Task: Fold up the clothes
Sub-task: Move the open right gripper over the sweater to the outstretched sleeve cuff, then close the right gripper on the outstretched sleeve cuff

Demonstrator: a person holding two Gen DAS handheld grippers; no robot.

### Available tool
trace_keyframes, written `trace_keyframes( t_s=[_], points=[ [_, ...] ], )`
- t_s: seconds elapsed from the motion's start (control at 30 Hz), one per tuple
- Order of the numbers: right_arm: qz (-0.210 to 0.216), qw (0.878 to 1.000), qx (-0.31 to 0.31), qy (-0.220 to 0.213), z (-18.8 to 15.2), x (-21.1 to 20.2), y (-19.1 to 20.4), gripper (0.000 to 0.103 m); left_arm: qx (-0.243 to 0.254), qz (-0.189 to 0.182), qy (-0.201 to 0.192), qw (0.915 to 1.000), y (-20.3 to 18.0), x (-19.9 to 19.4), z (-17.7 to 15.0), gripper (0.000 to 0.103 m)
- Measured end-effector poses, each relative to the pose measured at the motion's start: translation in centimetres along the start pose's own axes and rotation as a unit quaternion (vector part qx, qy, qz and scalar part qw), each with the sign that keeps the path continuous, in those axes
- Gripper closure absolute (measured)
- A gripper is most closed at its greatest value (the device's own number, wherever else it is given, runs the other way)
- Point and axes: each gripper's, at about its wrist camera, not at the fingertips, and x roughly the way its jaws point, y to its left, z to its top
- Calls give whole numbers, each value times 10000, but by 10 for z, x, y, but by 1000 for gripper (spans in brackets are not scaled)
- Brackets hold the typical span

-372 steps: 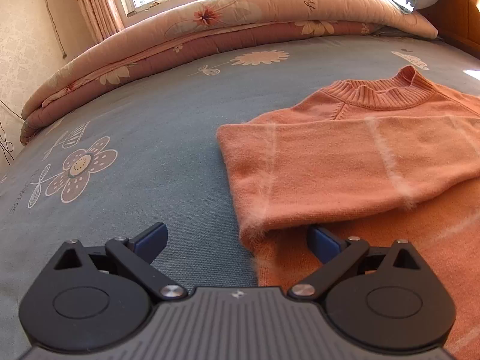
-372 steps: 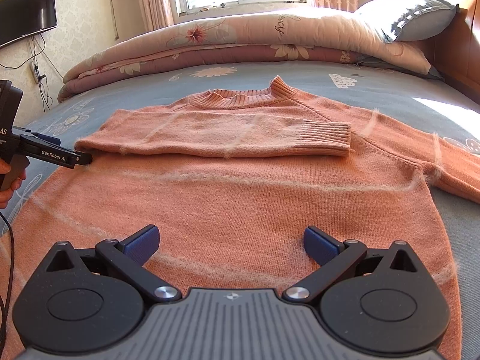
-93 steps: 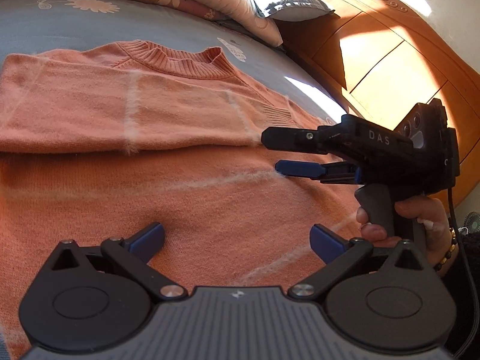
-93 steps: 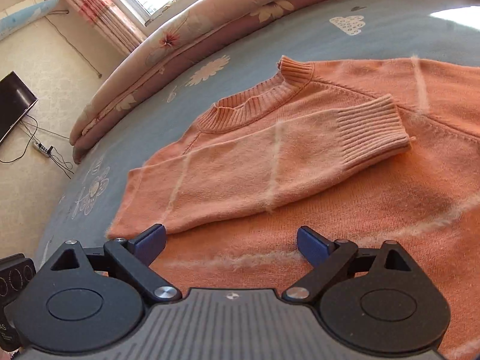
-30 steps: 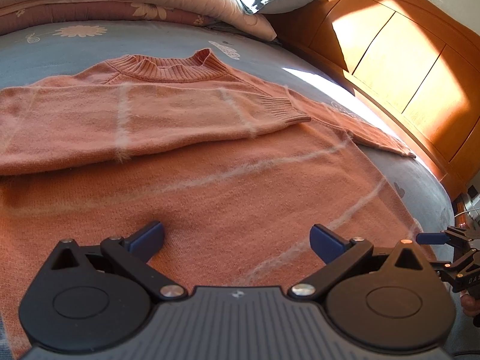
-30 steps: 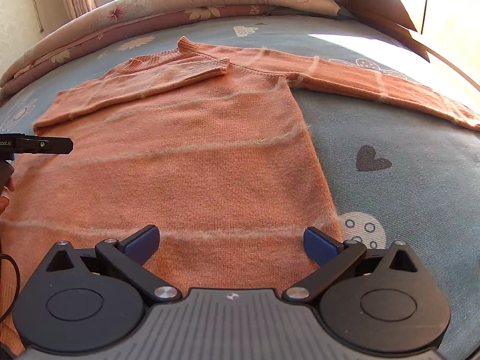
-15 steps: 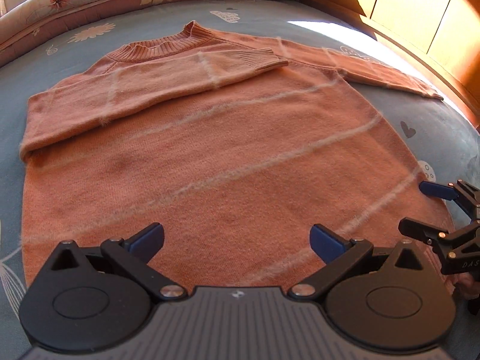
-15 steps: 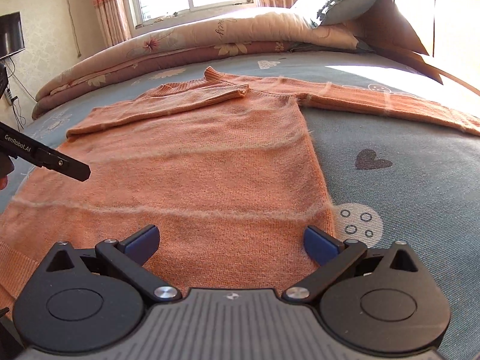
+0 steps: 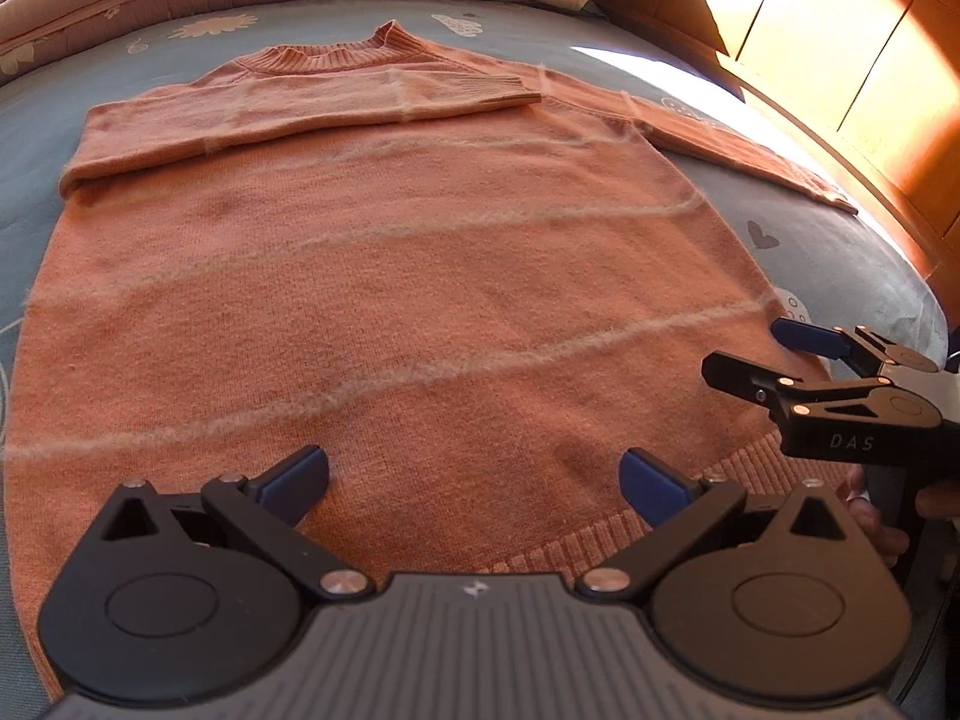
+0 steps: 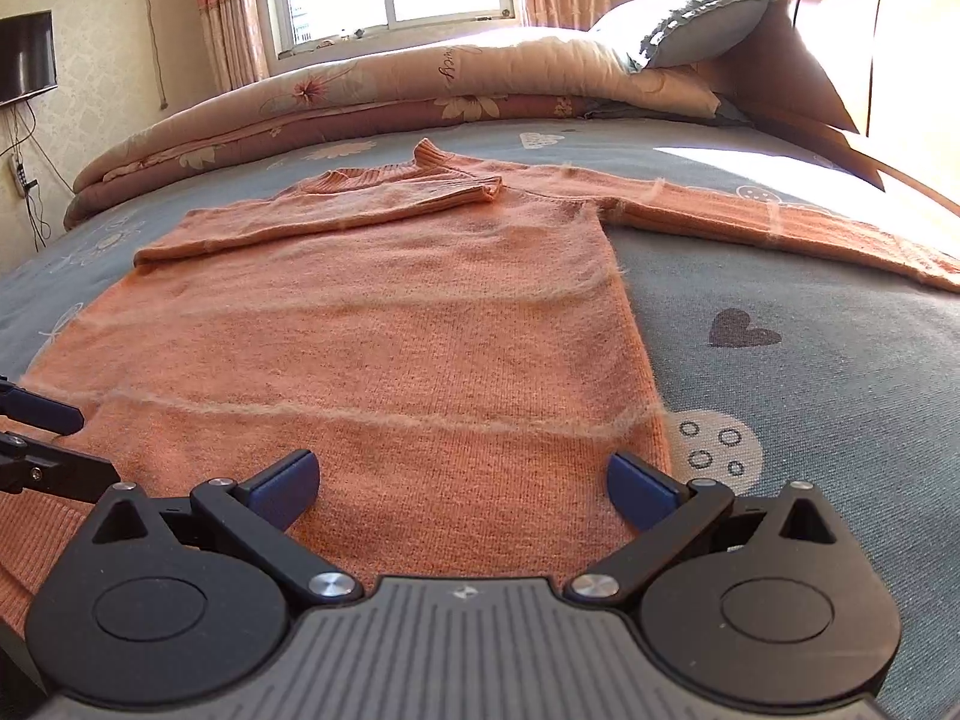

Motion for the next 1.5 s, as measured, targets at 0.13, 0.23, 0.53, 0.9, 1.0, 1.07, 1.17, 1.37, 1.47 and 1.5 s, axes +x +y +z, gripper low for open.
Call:
trace_keyframes(
  t_s=[0.13, 0.23, 0.53, 0.9, 1.0, 1.07, 1.17, 1.37, 1.47, 1.5],
  points=[
    [199, 9989, 416, -38, 4, -4, -9, 0, -466, -31, -68, 9989, 8, 4, 8, 1],
    [512, 9945, 913, -64, 8, -8, -22, 0, -685, -23, -159, 9975, 10, 10, 6, 1],
    [1377, 9382, 3095, -705, 40, -31, -141, 0, -466, -233, -393, 9979, -9, 11, 32, 1],
    [128, 8637, 4857, -1341, 70, -21, -342, 1, -564, -253, -464, 9970, -24, 50, 42, 1],
    [-96, 8495, 5140, -1187, 71, -5, -374, 8, -699, -302, -500, 9958, -20, 49, 42, 1],
    [-152, 8454, 5226, -1096, 72, 8, -386, 20, -735, -326, -490, 9956, -18, 50, 44, 1],
    [-177, 8443, 5259, -1012, 79, 24, -395, 27, -762, -318, -497, 9953, -18, 50, 44, 1],
    [-489, 8217, 5528, -1300, 71, 31, -405, 53, -684, -245, -511, 9960, -22, 53, 44, 1],
    [-603, 8095, 5644, -1501, 65, 32, -412, 65, -653, -245, -519, 9962, -22, 53, 43, 1],
    [-613, 8106, 5622, -1523, 66, 33, -414, 65, -649, -247, -522, 9962, -22, 53, 43, 1]
  ],
)
